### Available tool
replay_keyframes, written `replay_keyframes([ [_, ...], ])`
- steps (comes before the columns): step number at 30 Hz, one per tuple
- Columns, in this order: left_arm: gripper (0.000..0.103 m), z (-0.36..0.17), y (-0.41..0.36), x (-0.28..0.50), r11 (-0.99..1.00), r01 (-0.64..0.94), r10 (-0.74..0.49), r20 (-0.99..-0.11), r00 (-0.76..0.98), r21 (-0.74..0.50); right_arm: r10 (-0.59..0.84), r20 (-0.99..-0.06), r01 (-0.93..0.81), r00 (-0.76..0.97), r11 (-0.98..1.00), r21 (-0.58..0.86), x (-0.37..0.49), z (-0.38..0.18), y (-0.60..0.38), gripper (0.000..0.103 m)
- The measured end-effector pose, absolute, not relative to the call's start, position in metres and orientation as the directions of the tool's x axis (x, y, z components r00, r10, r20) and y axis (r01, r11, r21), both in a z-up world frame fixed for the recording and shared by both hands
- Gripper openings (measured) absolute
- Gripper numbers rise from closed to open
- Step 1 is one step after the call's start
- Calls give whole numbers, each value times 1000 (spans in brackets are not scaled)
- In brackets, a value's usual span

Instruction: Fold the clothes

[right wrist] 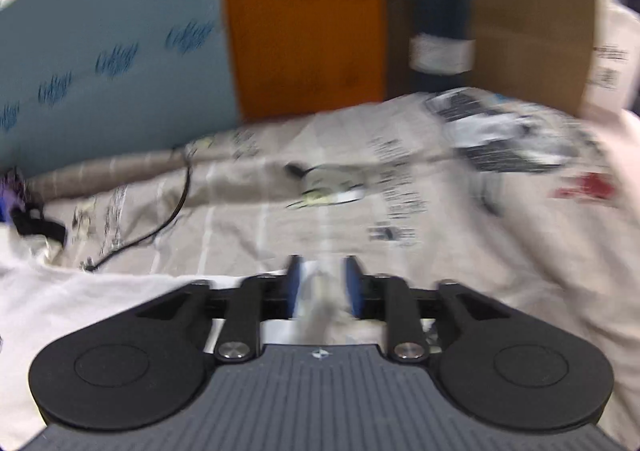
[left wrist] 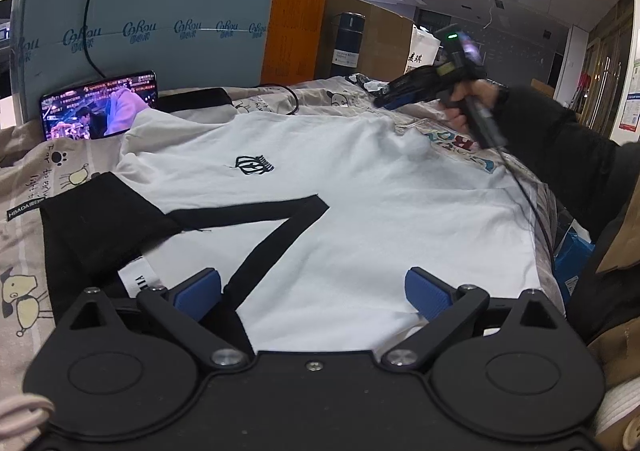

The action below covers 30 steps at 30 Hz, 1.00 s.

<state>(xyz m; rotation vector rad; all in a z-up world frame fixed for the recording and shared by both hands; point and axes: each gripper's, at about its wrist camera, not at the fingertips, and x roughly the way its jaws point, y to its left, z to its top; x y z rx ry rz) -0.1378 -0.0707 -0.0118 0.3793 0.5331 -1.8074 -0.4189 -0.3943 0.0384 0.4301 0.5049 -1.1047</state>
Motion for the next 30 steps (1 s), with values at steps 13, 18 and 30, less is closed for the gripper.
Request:
replay_keyframes([
  [13,101,-10,-66,-141,-263,952,-818,-487,-305,-155,-683,-631,925,368,339,173,-521,28,-209,17],
  [18,101,-10,-66,-142,-259,954,-820,-488,-299,-150,-709,-633,950,310,259,176,-541,18,-180,0],
  [30,103,17,9,-160,-346,932,-873,-402,-276,111,-810,-495,929,314,370,-17,-541,21,-133,78],
])
